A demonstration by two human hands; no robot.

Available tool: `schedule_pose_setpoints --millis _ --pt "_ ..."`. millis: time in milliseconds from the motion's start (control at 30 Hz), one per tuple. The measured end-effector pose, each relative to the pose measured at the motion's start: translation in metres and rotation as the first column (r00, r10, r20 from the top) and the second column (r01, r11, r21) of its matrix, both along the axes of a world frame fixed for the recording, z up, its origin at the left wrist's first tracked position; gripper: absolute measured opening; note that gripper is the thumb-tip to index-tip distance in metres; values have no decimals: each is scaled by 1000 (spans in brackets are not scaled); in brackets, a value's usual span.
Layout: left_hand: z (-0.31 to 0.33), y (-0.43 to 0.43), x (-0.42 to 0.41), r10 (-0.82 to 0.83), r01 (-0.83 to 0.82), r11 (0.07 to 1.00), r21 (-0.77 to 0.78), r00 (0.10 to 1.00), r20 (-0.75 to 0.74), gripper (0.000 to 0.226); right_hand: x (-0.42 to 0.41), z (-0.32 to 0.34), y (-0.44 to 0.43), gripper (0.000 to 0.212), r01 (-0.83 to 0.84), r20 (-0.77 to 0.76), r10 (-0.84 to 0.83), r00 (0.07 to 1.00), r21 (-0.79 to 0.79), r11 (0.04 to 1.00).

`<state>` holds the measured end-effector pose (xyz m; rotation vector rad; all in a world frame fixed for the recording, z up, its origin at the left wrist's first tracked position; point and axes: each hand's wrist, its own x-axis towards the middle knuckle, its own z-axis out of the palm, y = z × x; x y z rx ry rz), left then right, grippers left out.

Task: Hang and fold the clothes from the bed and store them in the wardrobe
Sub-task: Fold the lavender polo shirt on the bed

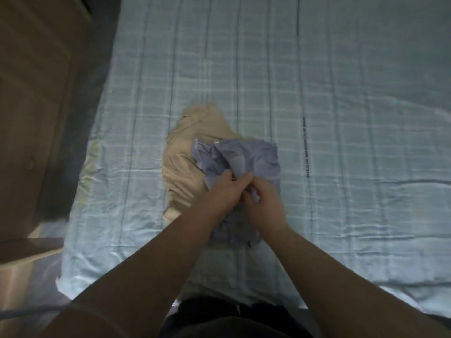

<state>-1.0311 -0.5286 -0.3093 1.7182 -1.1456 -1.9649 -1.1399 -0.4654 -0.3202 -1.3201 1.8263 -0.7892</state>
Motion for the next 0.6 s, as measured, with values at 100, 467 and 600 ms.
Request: schedule_pose_setpoints --millis 100,467,600 --pt "18 8 7 85 -78 989 -129 995 52 33 -5 27 10 34 -114 -24 114 993 -19 993" --pt "127 67 -13 119 -57 879 -473 988 101 34 -89 106 62 31 -54 150 76 986 -147 988" --pt "191 102 -49 70 -55 868 -494 997 12 30 -138 151 95 35 -71 160 117 980 -270 960"
